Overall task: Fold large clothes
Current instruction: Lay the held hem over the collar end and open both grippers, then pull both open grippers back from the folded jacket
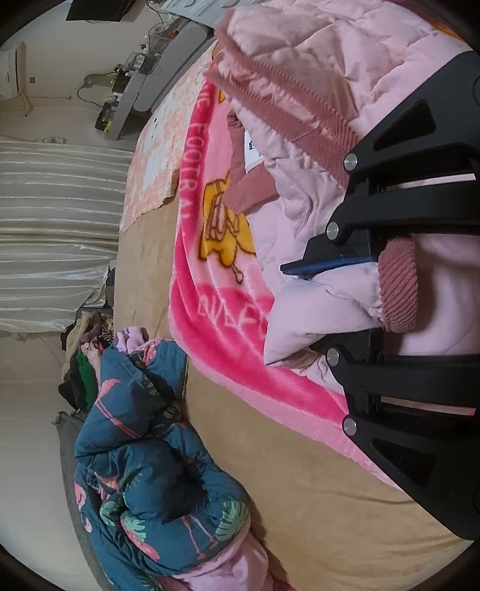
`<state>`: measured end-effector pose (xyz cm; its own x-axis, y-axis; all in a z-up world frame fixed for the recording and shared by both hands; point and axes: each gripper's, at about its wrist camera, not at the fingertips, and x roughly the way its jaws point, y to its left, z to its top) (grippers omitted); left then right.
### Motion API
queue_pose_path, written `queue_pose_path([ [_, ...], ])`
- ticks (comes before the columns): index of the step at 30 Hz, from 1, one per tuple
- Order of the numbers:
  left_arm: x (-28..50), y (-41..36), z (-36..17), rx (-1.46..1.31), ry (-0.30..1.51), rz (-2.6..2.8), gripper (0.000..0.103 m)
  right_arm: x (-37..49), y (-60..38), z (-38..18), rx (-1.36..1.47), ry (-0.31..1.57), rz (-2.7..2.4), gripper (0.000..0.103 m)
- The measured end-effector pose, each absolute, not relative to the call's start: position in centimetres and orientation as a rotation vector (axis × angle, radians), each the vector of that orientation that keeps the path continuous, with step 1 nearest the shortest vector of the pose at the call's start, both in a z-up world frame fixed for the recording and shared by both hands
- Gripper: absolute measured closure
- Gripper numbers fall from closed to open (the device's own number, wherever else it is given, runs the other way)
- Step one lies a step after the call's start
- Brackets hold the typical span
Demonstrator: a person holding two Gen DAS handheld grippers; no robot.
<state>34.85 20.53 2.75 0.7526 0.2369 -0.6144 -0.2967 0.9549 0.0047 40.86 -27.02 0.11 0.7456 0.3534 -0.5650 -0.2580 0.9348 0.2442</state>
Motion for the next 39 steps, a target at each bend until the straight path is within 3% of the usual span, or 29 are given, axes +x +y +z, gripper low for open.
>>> queue_pose_path([
  [6,34.4,20.6,4.0,-0.141,0.647,0.277,0.081,41.2,-26.0,-2.7,0.058,0.688,0.292,0.012],
  [10,34.0,21.0,5.3,-0.198,0.643,0.229,0.068,41.7,-26.4,-2.8,0.081,0.69,0.296,0.011],
  [14,33.3,21.4,6.8,-0.277,0.614,0.156,0.034,41.5,-26.5,-2.7,0.083,0.687,0.298,0.011],
  [15,32.8,21.2,7.2,-0.278,0.598,0.141,0.031,41.5,-26.6,-2.6,0.084,0.684,0.297,0.011],
  [17,31.7,20.6,8.1,-0.267,0.56,0.135,0.008,40.9,-26.9,-2.5,0.084,0.677,0.286,0.011],
  [23,26.5,20.5,9.0,-0.166,0.445,0.191,0.009,40.0,-28.8,-3.6,0.085,0.686,0.266,0.01],
  [30,25.3,24.5,-1.2,-0.295,0.706,0.212,0.009,40.2,-29.9,-5.4,0.167,0.736,0.3,0.012],
  [34,25.3,24.2,-3.5,-0.392,0.72,0.141,0.011,40.4,-28.3,-5.5,0.15,0.744,0.339,0.058],
  [35,25.8,23.6,-3.4,-0.381,0.714,0.136,0.034,40.4,-27.5,-5.3,0.12,0.735,0.339,0.063],
  [36,26.1,23.1,-3.2,-0.372,0.707,0.134,0.048,40.4,-26.7,-5.0,0.086,0.72,0.334,0.072],
  [38,27.5,21.8,-2.8,-0.312,0.716,0.182,0.07,40.8,-25.7,-4.5,0.045,0.706,0.31,0.079],
  [39,27.8,21.1,-2.5,-0.29,0.713,0.196,0.074,41.3,-25.3,-4.2,0.044,0.705,0.289,0.082],
])
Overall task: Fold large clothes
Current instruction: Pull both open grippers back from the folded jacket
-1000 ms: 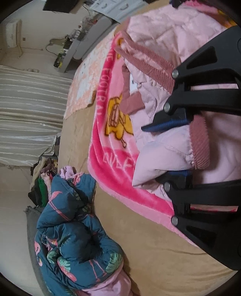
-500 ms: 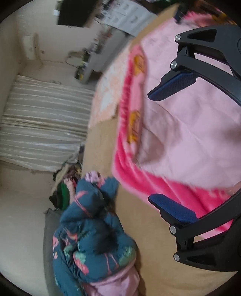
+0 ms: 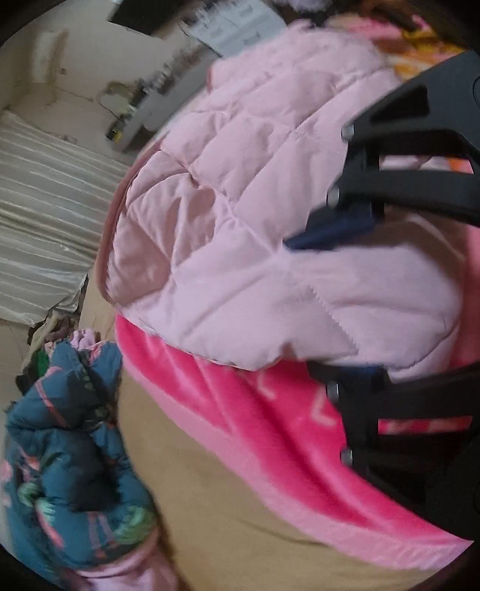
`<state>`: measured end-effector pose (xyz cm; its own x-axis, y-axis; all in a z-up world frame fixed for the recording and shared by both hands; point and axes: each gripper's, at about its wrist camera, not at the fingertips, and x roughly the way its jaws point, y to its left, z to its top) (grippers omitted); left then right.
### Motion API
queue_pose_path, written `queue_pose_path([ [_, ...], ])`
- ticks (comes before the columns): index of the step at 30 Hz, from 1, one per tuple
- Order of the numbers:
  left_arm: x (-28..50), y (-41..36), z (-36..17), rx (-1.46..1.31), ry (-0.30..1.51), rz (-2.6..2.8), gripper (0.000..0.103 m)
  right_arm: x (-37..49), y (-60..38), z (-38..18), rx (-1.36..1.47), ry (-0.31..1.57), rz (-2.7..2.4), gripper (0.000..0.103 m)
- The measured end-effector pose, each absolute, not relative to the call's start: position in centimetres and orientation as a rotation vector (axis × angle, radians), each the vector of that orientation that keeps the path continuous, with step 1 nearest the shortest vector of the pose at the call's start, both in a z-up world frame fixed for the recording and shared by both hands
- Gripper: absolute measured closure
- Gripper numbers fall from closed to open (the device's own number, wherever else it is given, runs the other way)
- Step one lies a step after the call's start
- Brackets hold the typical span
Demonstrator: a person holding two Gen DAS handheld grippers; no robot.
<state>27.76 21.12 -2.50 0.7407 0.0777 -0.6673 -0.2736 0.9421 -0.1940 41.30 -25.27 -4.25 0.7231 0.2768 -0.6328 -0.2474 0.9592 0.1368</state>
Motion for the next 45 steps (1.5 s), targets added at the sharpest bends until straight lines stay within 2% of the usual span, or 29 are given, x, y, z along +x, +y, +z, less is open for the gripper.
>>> queue_pose_path([
  [4,30.7,20.4,-1.6,-0.225,0.706,0.255,0.078,43.4,-24.5,-4.1,0.035,0.714,0.239,0.084],
  [11,34.5,21.6,-2.8,-0.203,0.761,0.318,0.072,47.4,-22.9,-5.7,-0.066,0.752,0.184,0.084],
  [17,35.4,22.2,-2.9,-0.214,0.779,0.327,0.068,48.1,-23.0,-6.6,-0.036,0.782,0.166,0.081],
  [18,35.2,22.3,-2.7,-0.218,0.778,0.327,0.067,48.0,-23.2,-6.5,-0.024,0.784,0.165,0.077],
  [19,34.8,22.3,-2.3,-0.222,0.775,0.329,0.058,47.8,-23.6,-6.4,-0.004,0.782,0.169,0.073],
  [20,34.2,22.3,-1.8,-0.232,0.764,0.322,0.04,47.5,-24.2,-6.2,0.017,0.777,0.182,0.069],
  [21,33.9,22.3,-1.4,-0.236,0.752,0.311,0.032,47.3,-24.6,-5.9,0.032,0.773,0.187,0.056],
  [22,33.4,22.0,-0.9,-0.233,0.737,0.301,0.028,46.7,-25.4,-5.5,0.064,0.766,0.182,0.037],
  [23,33.0,21.7,-0.4,-0.222,0.727,0.296,0.027,46.2,-26.2,-5.2,0.105,0.76,0.183,0.029],
  [24,32.4,21.3,0.2,-0.205,0.716,0.293,0.025,45.6,-26.7,-4.9,0.14,0.752,0.196,0.022],
  [26,31.7,20.7,1.0,-0.197,0.707,0.279,0.015,44.0,-28.0,-3.9,0.228,0.735,0.242,0.017],
  [28,30.8,20.0,1.8,-0.182,0.696,0.278,0.009,42.6,-28.5,-3.1,0.271,0.725,0.264,0.005],
  [36,27.4,19.0,2.4,-0.205,0.701,0.287,0.009,37.5,-28.7,-0.3,0.317,0.674,0.34,0.004],
  [45,23.6,19.3,-0.3,-0.379,0.754,0.255,0.009,35.4,-28.8,-3.0,0.402,0.757,0.311,0.004],
])
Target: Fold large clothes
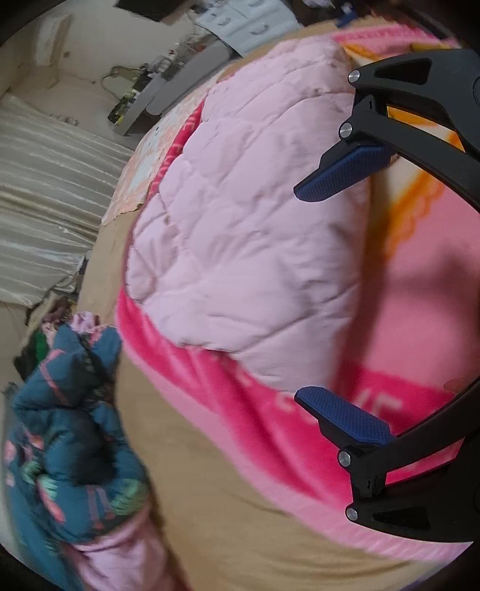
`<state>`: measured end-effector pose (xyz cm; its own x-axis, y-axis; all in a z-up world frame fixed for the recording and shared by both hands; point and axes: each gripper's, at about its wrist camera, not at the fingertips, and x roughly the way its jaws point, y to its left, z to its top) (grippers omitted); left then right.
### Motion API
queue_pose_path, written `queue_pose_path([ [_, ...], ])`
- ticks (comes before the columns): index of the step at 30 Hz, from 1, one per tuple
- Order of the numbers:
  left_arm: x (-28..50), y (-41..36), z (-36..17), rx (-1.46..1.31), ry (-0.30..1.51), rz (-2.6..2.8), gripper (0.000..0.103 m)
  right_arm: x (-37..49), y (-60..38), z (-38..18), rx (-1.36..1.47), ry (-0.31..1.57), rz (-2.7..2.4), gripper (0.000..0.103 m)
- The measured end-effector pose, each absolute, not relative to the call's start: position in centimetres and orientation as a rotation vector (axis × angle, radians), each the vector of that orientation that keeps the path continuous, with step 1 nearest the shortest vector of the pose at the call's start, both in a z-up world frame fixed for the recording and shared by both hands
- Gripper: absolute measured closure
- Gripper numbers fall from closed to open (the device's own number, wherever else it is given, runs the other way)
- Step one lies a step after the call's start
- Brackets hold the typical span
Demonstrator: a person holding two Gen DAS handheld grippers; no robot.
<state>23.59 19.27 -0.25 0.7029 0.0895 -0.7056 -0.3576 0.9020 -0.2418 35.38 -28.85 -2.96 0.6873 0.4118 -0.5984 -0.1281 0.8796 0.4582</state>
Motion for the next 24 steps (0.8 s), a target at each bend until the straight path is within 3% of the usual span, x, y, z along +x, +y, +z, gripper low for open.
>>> queue_pose_path([
  [10,24.4,22.5,-6.8,-0.955,0.787,0.135,0.009,37.0,-28.6,-7.0,0.508,0.855,0.251,0.004],
  [18,28.1,21.8,-7.4,-0.91,0.754,0.187,0.008,40.7,-28.5,-10.4,0.757,0.915,0.33,0.004],
  [24,29.9,21.8,-7.8,-0.884,0.744,0.208,0.008,42.3,-27.7,-10.6,0.786,0.879,0.319,0.004],
])
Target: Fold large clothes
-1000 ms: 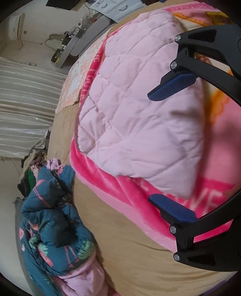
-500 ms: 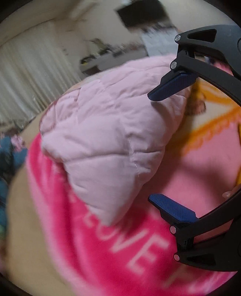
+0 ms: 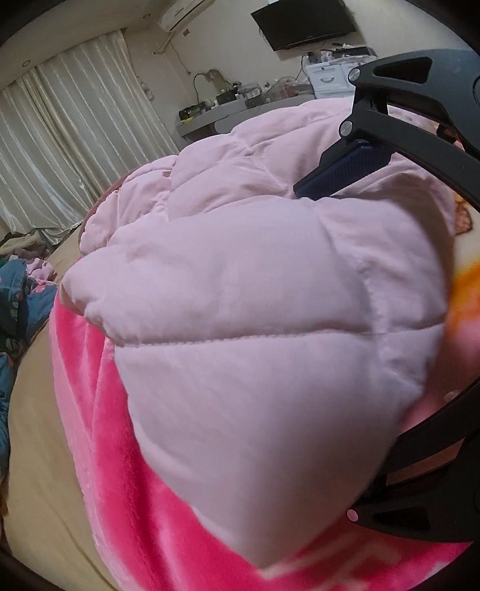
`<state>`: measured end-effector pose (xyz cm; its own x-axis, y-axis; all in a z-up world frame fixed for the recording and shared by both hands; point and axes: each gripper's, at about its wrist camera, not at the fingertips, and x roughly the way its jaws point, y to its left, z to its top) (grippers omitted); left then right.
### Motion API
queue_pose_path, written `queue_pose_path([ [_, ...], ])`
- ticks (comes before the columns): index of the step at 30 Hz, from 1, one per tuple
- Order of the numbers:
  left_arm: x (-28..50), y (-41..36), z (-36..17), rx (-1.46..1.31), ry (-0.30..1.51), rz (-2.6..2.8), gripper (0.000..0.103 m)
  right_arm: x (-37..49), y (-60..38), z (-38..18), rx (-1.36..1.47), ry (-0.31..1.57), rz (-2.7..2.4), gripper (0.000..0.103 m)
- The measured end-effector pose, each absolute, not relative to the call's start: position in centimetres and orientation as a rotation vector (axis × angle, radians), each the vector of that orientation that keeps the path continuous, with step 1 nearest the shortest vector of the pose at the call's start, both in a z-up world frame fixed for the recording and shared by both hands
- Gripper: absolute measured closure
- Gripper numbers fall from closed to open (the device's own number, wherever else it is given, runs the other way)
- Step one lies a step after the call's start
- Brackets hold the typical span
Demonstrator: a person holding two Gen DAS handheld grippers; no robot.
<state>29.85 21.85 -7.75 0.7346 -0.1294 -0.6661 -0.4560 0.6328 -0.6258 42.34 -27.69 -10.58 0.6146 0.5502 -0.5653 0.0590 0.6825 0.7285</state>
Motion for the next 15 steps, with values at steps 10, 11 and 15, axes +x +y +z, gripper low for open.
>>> queue_pose_path([
  [10,29.8,19.1,-2.5,-0.613,0.702,0.204,0.071,41.1,-25.4,-5.0,0.557,0.742,0.429,0.073],
  [11,29.6,18.9,-2.0,-0.598,0.695,0.202,0.072,40.5,-25.2,-4.1,0.528,0.725,0.439,0.073],
  [15,27.2,17.5,1.6,-0.519,0.64,0.176,0.072,36.8,-23.8,0.6,0.368,0.632,0.476,0.075],
])
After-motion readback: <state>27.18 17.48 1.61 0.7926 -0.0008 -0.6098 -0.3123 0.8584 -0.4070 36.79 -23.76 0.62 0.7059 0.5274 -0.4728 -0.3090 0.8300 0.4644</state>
